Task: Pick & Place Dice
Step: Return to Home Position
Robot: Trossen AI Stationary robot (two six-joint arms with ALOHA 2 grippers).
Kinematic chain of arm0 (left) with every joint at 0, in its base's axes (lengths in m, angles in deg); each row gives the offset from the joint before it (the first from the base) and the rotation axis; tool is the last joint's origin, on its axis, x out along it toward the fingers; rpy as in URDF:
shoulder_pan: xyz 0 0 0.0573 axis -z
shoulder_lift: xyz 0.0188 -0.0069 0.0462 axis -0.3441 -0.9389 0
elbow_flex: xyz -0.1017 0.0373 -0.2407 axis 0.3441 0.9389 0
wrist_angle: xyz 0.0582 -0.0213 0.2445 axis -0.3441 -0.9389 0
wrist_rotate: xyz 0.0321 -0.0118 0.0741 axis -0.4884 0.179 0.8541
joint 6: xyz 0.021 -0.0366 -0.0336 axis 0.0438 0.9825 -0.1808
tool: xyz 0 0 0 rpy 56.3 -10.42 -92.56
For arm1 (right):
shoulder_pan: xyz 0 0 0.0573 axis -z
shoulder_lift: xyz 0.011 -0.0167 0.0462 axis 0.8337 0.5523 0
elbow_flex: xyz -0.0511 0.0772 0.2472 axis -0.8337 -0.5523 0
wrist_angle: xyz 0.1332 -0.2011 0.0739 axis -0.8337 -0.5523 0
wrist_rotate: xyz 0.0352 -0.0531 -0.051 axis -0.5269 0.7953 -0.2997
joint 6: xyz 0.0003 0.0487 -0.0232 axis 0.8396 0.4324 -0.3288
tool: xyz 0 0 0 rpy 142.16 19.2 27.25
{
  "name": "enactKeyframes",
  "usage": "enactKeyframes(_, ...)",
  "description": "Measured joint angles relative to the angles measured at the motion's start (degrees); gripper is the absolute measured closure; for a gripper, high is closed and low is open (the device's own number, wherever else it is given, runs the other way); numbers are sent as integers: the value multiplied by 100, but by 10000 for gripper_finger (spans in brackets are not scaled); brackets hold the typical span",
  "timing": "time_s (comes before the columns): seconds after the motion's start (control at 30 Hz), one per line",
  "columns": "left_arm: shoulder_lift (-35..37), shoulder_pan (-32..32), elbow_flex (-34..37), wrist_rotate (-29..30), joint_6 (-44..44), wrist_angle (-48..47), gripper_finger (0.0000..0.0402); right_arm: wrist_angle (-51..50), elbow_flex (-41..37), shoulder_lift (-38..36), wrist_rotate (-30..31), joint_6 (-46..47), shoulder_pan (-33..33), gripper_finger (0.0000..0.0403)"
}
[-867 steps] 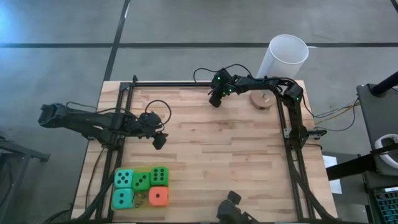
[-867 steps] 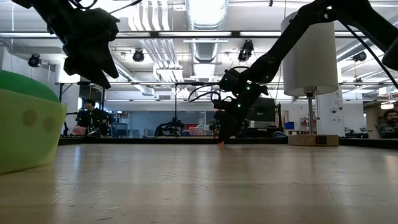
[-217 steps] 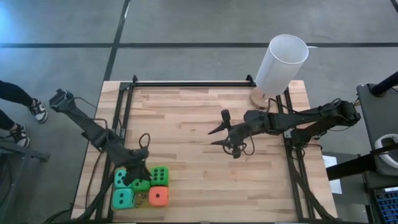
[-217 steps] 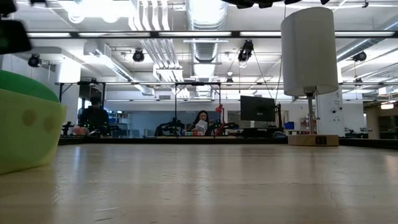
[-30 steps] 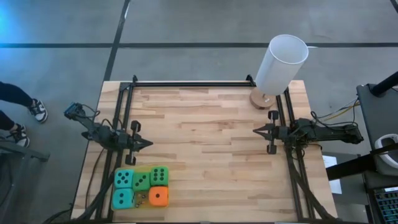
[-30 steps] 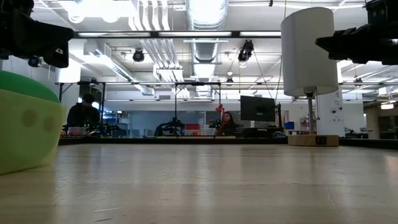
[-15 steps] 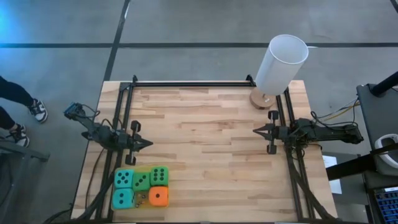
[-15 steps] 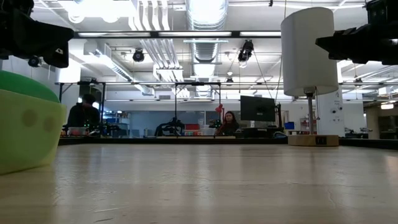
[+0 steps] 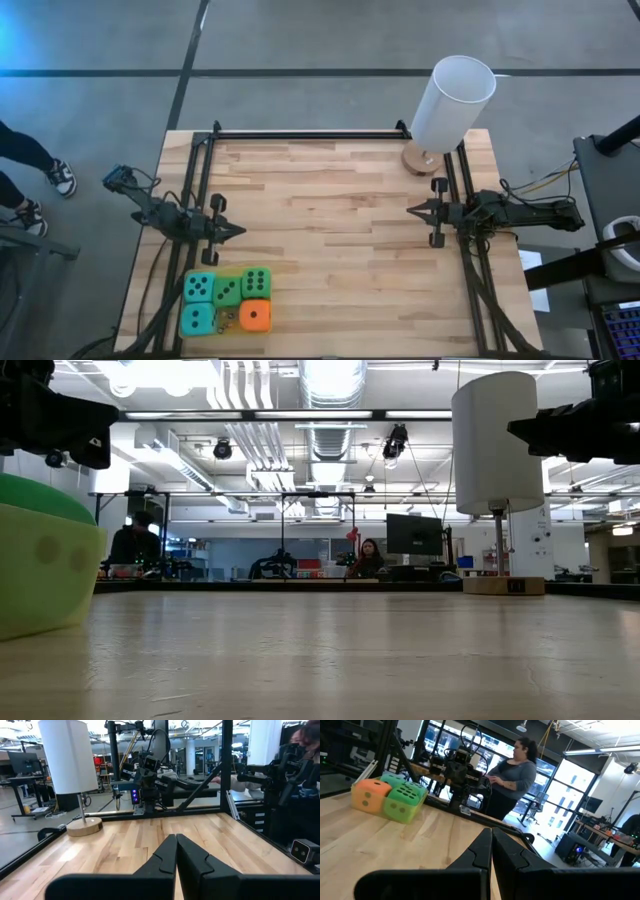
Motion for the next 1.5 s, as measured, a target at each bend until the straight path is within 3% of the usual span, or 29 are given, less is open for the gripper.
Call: enactKeyframes(1.5, 0, 0, 0, 0, 0, 2, 389, -1, 2, 2, 0, 0, -4, 394)
